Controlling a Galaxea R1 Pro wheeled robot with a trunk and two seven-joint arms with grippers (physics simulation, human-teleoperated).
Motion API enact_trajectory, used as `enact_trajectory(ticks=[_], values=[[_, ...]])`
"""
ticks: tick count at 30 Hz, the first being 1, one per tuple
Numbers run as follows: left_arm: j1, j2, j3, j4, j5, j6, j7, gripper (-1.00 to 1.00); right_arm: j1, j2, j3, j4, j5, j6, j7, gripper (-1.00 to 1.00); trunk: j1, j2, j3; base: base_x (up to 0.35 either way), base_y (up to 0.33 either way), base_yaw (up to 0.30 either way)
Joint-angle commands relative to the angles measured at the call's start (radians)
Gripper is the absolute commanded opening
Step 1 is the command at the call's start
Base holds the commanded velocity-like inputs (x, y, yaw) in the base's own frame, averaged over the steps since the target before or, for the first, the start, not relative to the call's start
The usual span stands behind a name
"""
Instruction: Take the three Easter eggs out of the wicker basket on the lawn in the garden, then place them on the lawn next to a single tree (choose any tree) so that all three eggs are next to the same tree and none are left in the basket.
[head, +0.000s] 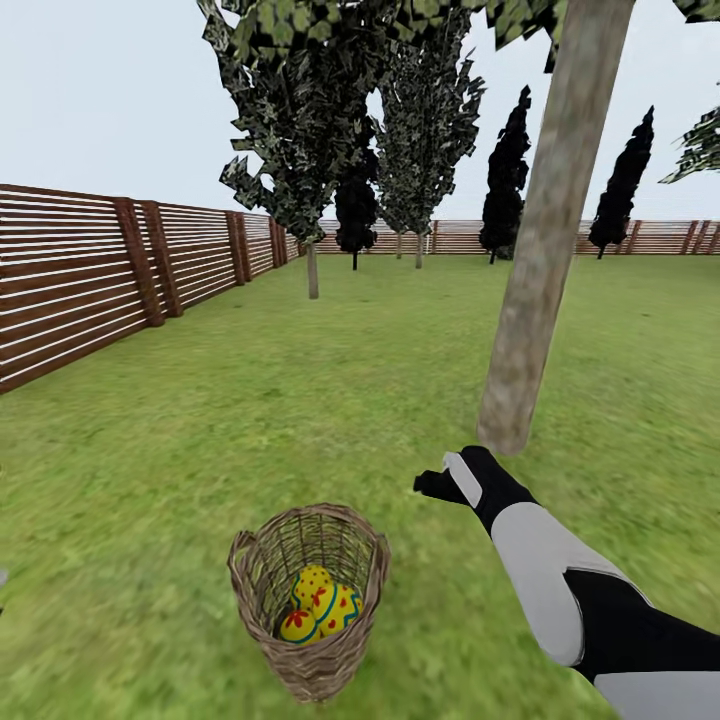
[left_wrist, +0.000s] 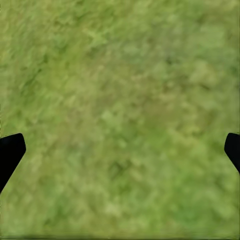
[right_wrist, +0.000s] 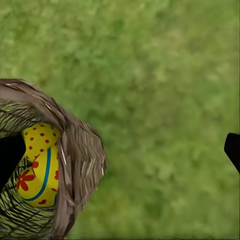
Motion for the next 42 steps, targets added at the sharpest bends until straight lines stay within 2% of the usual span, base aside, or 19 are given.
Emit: enact_trajectory(ticks=[1, 7, 15, 42], values=[[0.0, 0.0, 0.002, -0.001, 0.01, 0.008, -0.001, 1.0, 0.0, 0.001, -0.003, -0.002, -0.011, 0.003, -0.009, 1.0, -0.001, -0.001, -0.001, -0.226, 0.0, -0.008], [0.0, -0.004, 0.002, -0.001, 0.009, 0.007, 0.0, 1.0, 0.0, 0.0, -0.003, -0.002, -0.011, 0.003, -0.009, 1.0, -0.001, -0.001, 0.002, -0.092, 0.0, -0.158], [-0.001, -0.023, 0.003, -0.002, 0.008, 0.008, 0.0, 1.0, 0.0, -0.001, -0.003, -0.002, -0.011, 0.003, -0.008, 1.0, -0.031, 0.055, 0.032, -0.014, 0.0, -0.253], [-0.001, -0.026, 0.005, -0.001, 0.008, 0.008, -0.001, 1.0, 0.0, -0.004, -0.004, -0.002, -0.011, 0.003, -0.008, 1.0, -0.135, 0.244, 0.121, 0.0, 0.0, -0.203]])
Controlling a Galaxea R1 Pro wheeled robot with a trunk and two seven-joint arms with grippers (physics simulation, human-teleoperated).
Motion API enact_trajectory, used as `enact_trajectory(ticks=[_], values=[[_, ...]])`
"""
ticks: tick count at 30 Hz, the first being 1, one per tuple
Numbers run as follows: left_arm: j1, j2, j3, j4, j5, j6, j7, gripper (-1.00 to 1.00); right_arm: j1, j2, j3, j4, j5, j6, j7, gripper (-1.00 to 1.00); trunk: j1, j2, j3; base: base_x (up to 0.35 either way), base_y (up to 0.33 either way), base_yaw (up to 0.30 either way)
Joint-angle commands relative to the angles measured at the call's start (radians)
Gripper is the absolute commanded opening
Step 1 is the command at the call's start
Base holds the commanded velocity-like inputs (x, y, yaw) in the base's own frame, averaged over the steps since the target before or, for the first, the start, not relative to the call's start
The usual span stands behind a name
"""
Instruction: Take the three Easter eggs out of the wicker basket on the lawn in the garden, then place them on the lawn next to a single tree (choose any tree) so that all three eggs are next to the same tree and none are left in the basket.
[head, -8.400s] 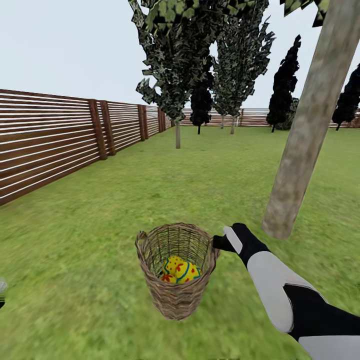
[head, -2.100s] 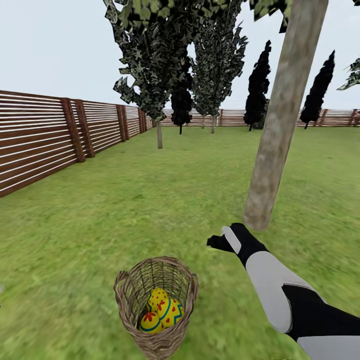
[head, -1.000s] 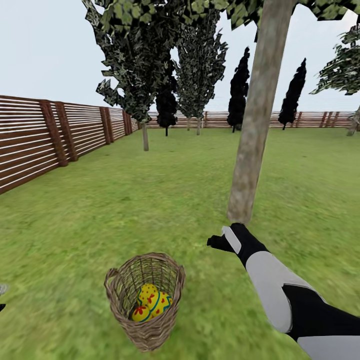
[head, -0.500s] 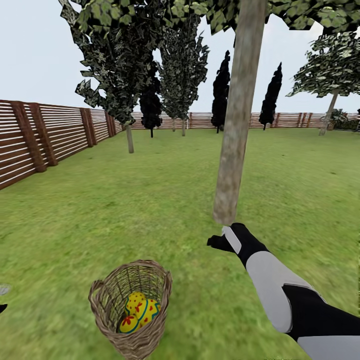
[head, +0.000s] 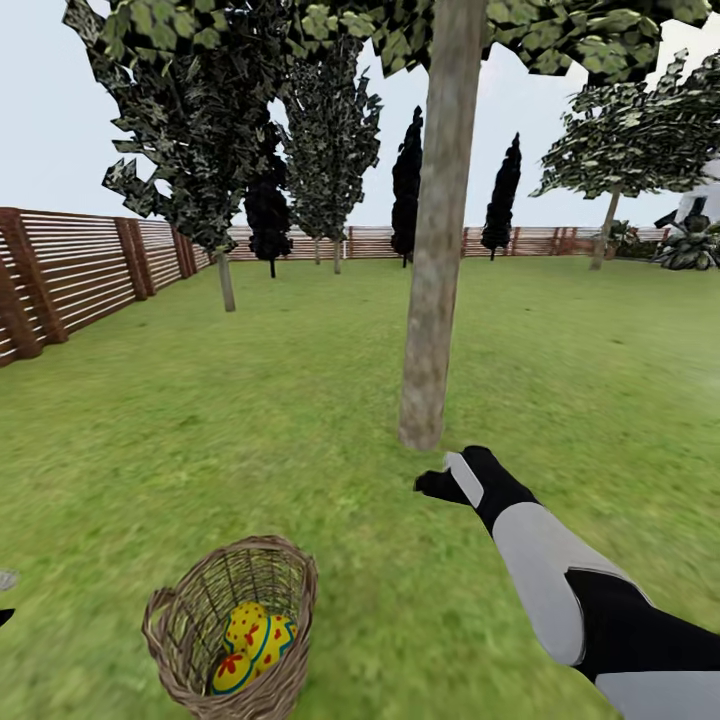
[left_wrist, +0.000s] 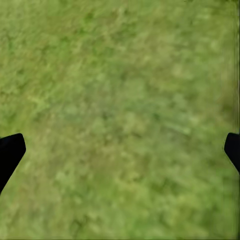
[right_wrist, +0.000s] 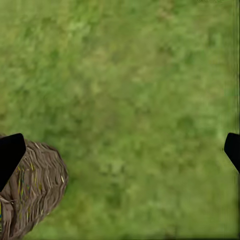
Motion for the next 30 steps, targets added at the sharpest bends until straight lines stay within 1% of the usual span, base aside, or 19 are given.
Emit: enact_trajectory(ticks=[1, 4, 8, 30], values=[[0.0, 0.0, 0.002, -0.001, 0.01, 0.008, 0.0, 1.0, -0.001, 0.001, -0.003, -0.001, -0.01, 0.002, -0.009, 1.0, -0.004, 0.007, 0.002, 0.0, 0.0, -0.239], [0.0, 0.0, 0.002, -0.001, 0.01, 0.008, 0.0, 1.0, -0.001, 0.001, -0.003, -0.001, -0.01, 0.002, -0.009, 1.0, -0.016, 0.028, 0.012, 0.0, 0.0, -0.168], [0.0, 0.0, 0.002, -0.001, 0.01, 0.008, 0.001, 1.0, -0.001, 0.001, -0.003, -0.001, -0.01, 0.002, -0.009, 1.0, -0.031, 0.056, 0.024, 0.0, 0.0, -0.063], [0.0, 0.0, 0.002, -0.001, 0.01, 0.008, 0.001, 1.0, -0.001, 0.004, -0.001, -0.001, -0.01, 0.002, -0.01, 1.0, -0.115, 0.21, 0.093, 0.0, 0.0, -0.004]])
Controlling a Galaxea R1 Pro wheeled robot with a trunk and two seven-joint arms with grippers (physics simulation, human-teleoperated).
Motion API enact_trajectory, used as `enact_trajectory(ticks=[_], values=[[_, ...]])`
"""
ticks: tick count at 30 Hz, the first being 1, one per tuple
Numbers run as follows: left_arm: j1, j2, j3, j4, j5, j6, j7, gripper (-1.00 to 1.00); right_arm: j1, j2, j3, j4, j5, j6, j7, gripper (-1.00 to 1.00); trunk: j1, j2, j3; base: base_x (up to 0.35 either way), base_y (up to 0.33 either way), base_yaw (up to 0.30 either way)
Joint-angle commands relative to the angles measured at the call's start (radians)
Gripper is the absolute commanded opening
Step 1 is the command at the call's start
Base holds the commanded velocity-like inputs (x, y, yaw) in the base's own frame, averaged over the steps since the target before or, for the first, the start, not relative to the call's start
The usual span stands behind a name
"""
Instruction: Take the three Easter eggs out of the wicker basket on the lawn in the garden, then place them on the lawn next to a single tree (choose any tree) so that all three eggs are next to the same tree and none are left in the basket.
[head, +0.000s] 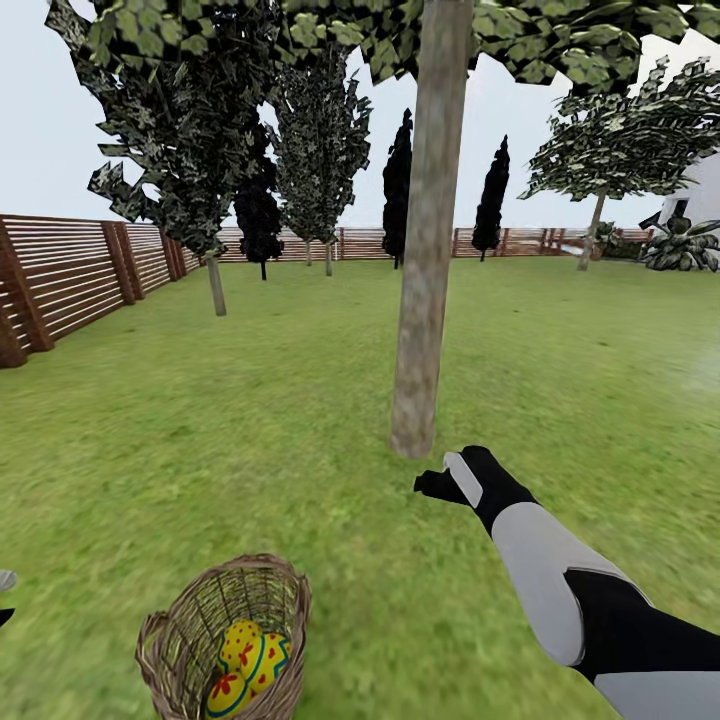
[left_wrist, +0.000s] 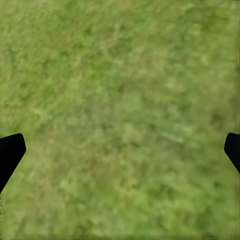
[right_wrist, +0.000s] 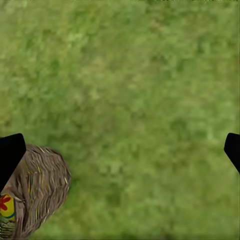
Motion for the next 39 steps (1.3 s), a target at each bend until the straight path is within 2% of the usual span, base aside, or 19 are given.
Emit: enact_trajectory(ticks=[1, 23, 26, 30, 34, 36, 38, 39], values=[[0.0, 0.0, 0.002, -0.001, 0.01, 0.008, 0.0, 1.0, 0.0, 0.001, -0.003, -0.002, -0.011, 0.003, -0.009, 1.0, -0.004, 0.007, 0.002, 0.0, 0.0, 0.0], [-0.001, -0.001, 0.001, -0.006, 0.009, 0.009, -0.004, 1.0, 0.0, 0.005, 0.001, 0.006, -0.01, 0.001, -0.008, 1.0, -0.088, 0.161, 0.071, 0.0, 0.0, 0.0], [-0.002, 0.0, 0.003, -0.01, 0.01, 0.017, -0.007, 1.0, 0.012, 0.004, 0.0, 0.011, -0.01, -0.023, -0.008, 1.0, -0.1, 0.182, 0.08, 0.0, 0.0, 0.0], [-0.002, 0.0, 0.004, -0.012, 0.01, 0.038, -0.008, 1.0, 0.064, 0.002, 0.0, 0.009, -0.009, -0.072, -0.007, 1.0, -0.115, 0.21, 0.093, 0.0, 0.0, 0.0], [-0.002, 0.0, 0.004, -0.018, 0.009, 0.059, -0.005, 1.0, 0.142, 0.001, 0.002, 0.011, -0.006, -0.113, -0.007, 1.0, -0.131, 0.238, 0.105, 0.0, 0.0, 0.0], [-0.003, -0.003, 0.002, -0.023, 0.009, 0.063, -0.003, 1.0, 0.207, -0.003, 0.002, 0.011, -0.003, -0.162, -0.007, 1.0, -0.138, 0.252, 0.112, 0.0, 0.0, 0.0], [-0.003, -0.031, 0.0, -0.026, 0.009, 0.065, -0.001, 1.0, 0.277, -0.006, 0.001, 0.01, 0.001, -0.232, -0.007, 1.0, -0.146, 0.266, 0.118, 0.0, 0.0, 0.0], [-0.003, -0.065, -0.001, -0.028, 0.008, 0.065, 0.0, 1.0, 0.322, -0.008, 0.001, 0.01, 0.002, -0.286, -0.007, 1.0, -0.15, 0.273, 0.121, 0.0, 0.0, 0.0]])
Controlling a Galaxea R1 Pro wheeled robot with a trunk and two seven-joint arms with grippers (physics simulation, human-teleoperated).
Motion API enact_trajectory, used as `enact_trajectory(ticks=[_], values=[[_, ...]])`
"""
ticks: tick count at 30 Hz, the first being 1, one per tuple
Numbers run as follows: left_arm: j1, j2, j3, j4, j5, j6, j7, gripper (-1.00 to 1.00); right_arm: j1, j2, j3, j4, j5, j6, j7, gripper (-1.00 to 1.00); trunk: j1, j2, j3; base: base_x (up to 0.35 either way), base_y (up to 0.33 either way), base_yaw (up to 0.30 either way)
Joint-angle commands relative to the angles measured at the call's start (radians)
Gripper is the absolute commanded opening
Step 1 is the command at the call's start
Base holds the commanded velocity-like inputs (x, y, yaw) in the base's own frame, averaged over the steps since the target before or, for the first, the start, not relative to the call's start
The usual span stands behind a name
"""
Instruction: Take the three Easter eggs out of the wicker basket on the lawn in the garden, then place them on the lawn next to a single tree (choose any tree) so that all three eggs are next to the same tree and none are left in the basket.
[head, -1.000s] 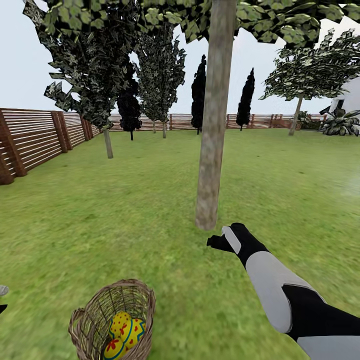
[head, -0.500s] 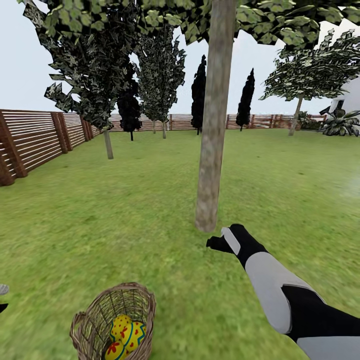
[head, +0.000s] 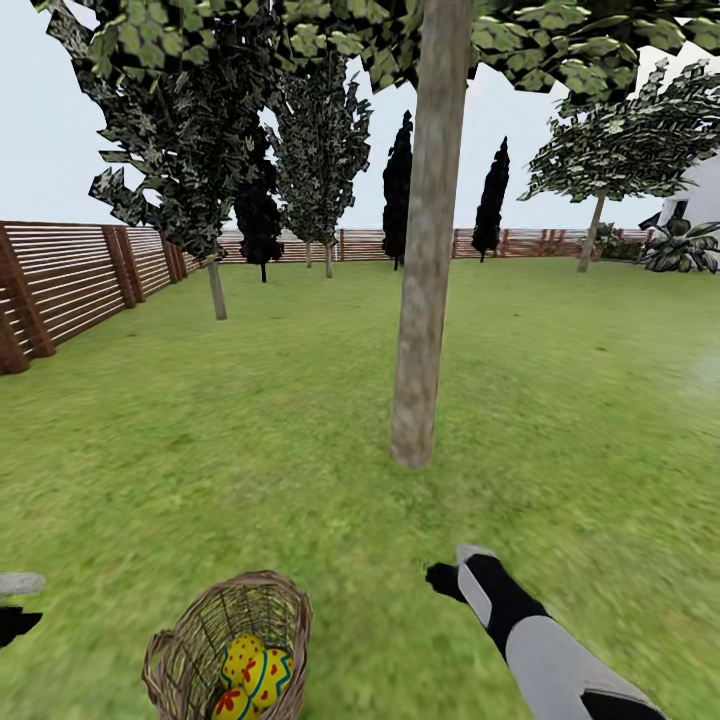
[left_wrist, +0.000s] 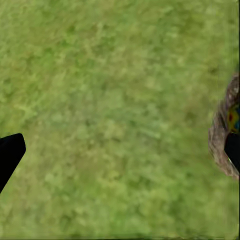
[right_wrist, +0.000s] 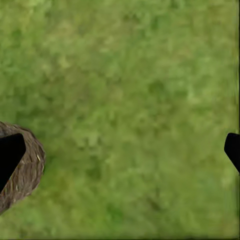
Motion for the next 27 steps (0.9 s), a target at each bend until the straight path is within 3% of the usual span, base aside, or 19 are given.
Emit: enact_trajectory(ticks=[1, 3, 4, 7, 8, 12, 17, 27], values=[[-0.001, -0.038, 0.001, -0.002, 0.006, 0.006, 0.004, 1.0, 0.041, 0.0, 0.0, -0.003, -0.01, -0.054, -0.007, 1.0, -0.004, 0.007, 0.002, 0.0, 0.0, 0.0], [-0.001, -0.072, 0.0, -0.003, 0.006, 0.003, 0.02, 1.0, 0.069, 0.0, 0.002, -0.002, -0.009, -0.107, -0.007, 1.0, -0.012, 0.021, 0.009, 0.0, 0.0, 0.0], [-0.001, -0.105, -0.001, -0.003, 0.006, 0.0, 0.052, 1.0, 0.088, 0.0, 0.003, 0.0, -0.01, -0.15, -0.007, 1.0, -0.016, 0.028, 0.012, 0.0, 0.0, 0.0], [-0.001, -0.158, -0.003, -0.004, 0.005, -0.009, 0.119, 1.0, 0.105, 0.001, 0.005, 0.002, -0.009, -0.19, -0.007, 1.0, -0.023, 0.042, 0.018, 0.0, 0.0, 0.0], [-0.001, -0.193, -0.006, -0.004, 0.005, -0.028, 0.162, 1.0, 0.114, 0.002, 0.007, 0.002, -0.009, -0.208, -0.007, 1.0, -0.023, 0.042, 0.018, 0.0, 0.0, 0.0], [0.0, -0.254, -0.016, -0.004, 0.005, -0.078, 0.234, 1.0, 0.143, 0.003, 0.008, 0.003, -0.009, -0.263, -0.007, 1.0, -0.023, 0.042, 0.018, 0.0, 0.0, -0.023], [0.0, -0.28, -0.022, -0.005, 0.005, -0.102, 0.262, 1.0, 0.161, 0.004, 0.009, 0.005, -0.009, -0.303, -0.007, 1.0, -0.023, 0.042, 0.018, 0.0, -0.004, -0.178], [0.0, -0.287, -0.048, 0.0, 0.004, -0.108, 0.272, 1.0, 0.167, 0.002, 0.009, 0.023, -0.008, -0.317, -0.007, 1.0, -0.023, 0.042, 0.018, 0.0, -0.188, -0.17]])
